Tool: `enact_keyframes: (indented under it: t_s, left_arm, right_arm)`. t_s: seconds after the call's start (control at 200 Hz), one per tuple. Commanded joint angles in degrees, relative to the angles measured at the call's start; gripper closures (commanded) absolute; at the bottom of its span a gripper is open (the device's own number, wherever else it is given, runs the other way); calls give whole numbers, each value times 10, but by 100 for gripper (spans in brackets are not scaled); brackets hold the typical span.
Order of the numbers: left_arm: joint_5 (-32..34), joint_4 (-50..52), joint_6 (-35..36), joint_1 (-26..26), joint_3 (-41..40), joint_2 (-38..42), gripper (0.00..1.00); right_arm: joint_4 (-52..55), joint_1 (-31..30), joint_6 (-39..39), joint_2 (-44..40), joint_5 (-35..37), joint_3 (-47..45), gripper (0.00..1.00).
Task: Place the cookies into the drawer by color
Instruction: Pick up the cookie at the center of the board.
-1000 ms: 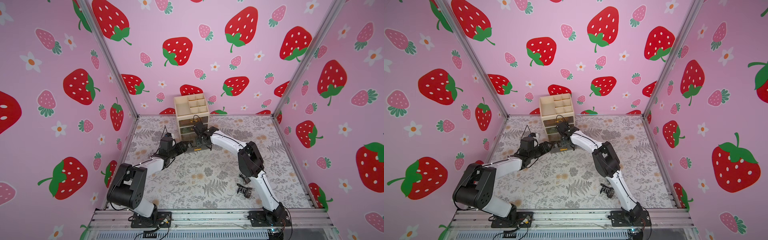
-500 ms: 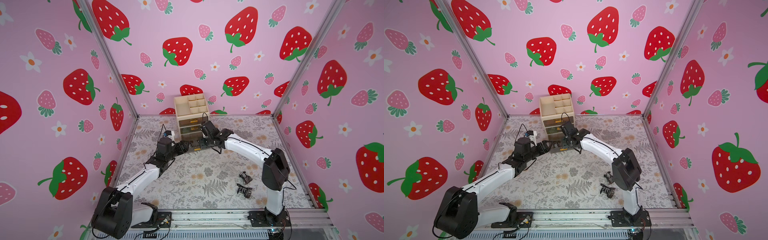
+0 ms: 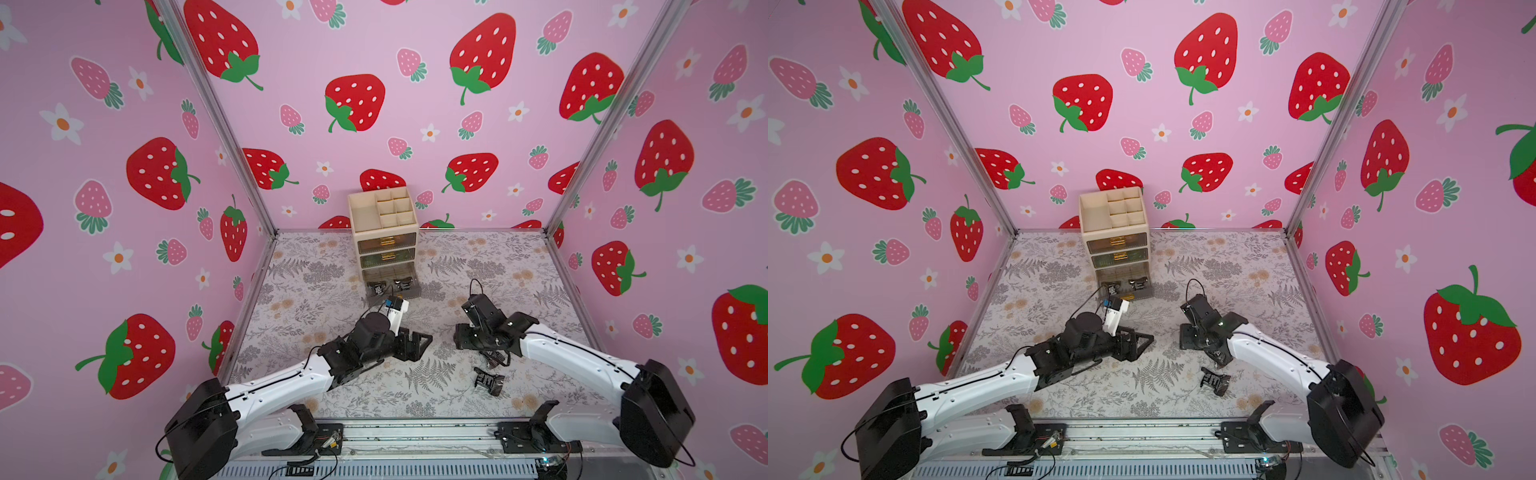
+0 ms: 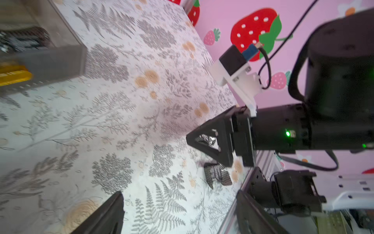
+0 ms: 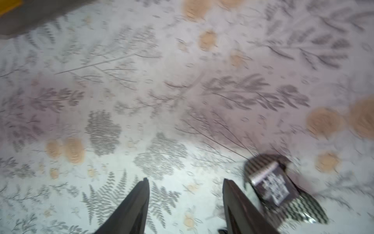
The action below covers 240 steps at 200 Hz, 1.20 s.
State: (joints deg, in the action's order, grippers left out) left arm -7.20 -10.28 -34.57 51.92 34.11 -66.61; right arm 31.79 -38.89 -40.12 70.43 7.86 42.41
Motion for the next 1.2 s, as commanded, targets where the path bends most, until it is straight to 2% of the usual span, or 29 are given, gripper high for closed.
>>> enact_keyframes:
  t_s: [0.0, 0.115, 0.27, 0.565, 0.72, 0.79, 0.945, 1.196]
  left_arm:
    - [36, -1, -10, 24, 27, -36, 11]
    - [46, -4, -10, 52, 45, -77, 12]
    - [56, -10, -8, 73, 56, -102, 13]
    - [90, 7, 0, 75, 45, -81, 13]
    - [102, 5, 3, 75, 41, -74, 13]
    - [100, 4, 4, 75, 41, -76, 13]
    - [98, -8, 2, 75, 32, -78, 13]
    - [107, -13, 6, 75, 35, -94, 13]
  right_arm:
    - [33, 22, -37, -62, 24, -37, 35]
    - [62, 49, -39, -85, 18, -63, 33]
    - [66, 72, -7, -57, -8, -72, 33]
    - [75, 88, 25, 22, -26, -48, 39]
    - [96, 88, 27, 36, -13, -29, 43]
    - [105, 88, 22, 37, 14, -23, 46]
    - [140, 88, 30, 67, 66, 10, 44]
    - [97, 102, 61, 150, 40, 33, 40]
